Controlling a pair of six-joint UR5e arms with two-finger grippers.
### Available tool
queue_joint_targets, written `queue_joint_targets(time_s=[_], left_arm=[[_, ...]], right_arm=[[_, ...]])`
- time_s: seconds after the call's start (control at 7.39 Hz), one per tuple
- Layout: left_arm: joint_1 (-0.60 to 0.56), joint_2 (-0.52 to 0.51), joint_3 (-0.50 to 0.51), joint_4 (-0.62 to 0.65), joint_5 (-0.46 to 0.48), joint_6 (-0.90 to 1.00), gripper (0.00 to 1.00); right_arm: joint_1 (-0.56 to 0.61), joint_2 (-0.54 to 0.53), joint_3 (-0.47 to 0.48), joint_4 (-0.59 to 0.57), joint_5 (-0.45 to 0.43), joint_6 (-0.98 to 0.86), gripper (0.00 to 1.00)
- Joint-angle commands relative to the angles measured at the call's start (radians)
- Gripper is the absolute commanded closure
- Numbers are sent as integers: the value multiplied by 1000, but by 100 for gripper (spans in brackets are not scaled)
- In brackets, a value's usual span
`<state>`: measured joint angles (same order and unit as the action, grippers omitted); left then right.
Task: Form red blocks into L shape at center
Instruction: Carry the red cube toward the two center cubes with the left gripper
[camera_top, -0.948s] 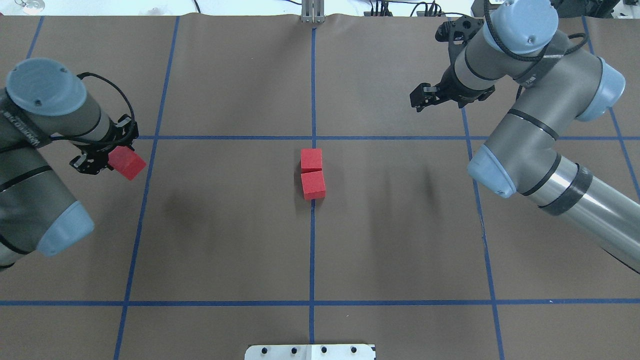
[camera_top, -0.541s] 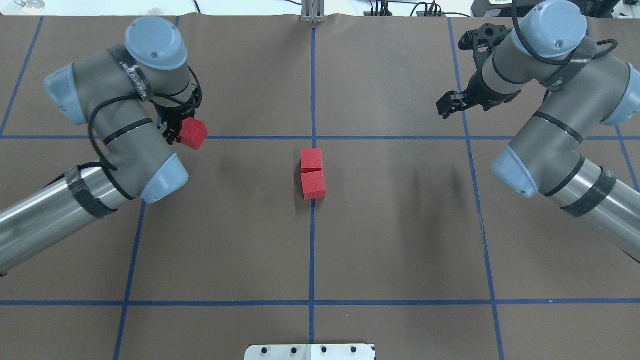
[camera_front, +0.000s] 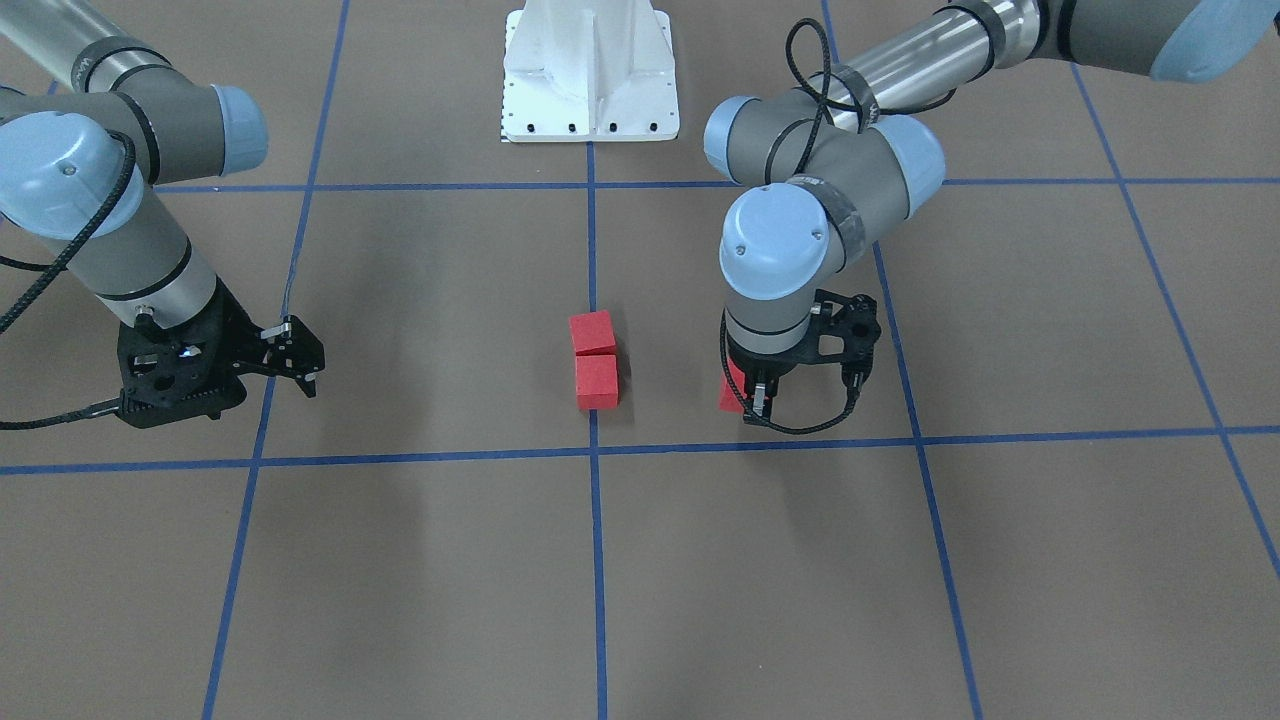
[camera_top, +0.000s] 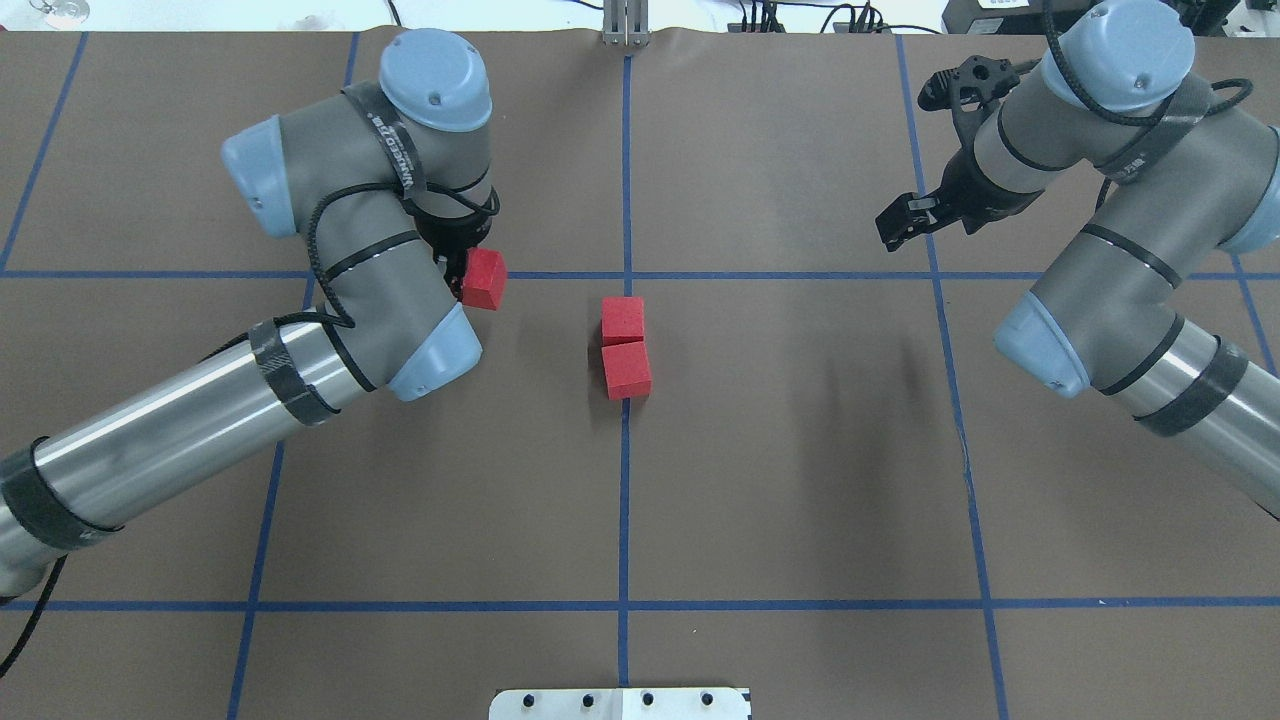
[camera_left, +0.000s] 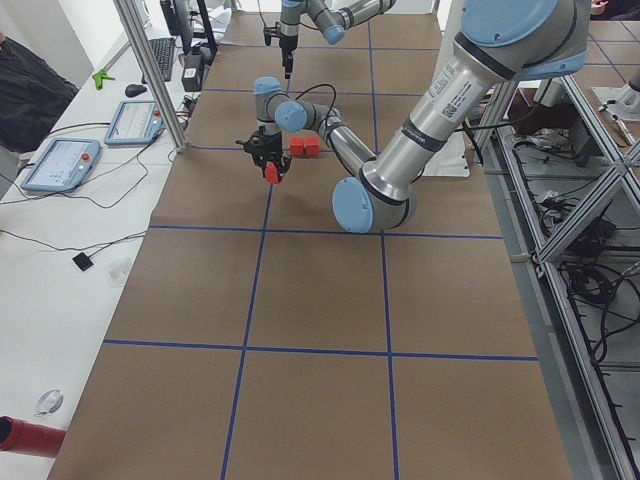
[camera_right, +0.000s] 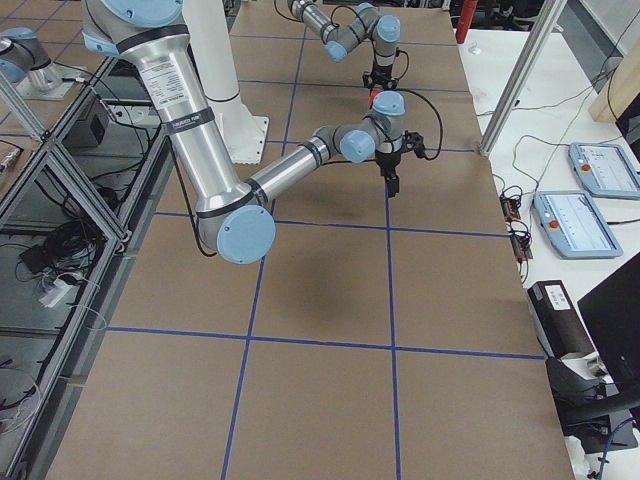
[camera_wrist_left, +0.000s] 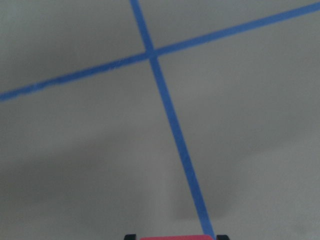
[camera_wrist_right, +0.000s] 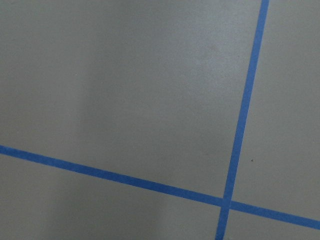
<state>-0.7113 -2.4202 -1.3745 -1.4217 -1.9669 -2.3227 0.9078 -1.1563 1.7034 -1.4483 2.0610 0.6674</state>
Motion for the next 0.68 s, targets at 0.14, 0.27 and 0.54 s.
queue_joint_targets(time_s=[0.14,0.27,0.54], left_arm=[[36,-109,159,-81,-4,-142,100],[36,-129,235,-142,-4,-152,100],[44,-145,287,-183,-4,-172,100]], right_arm=[[0,-11,4,0,2,0,1],[-1,-10,5,0,2,1,1],[-1,-10,7,0,5,3,1]])
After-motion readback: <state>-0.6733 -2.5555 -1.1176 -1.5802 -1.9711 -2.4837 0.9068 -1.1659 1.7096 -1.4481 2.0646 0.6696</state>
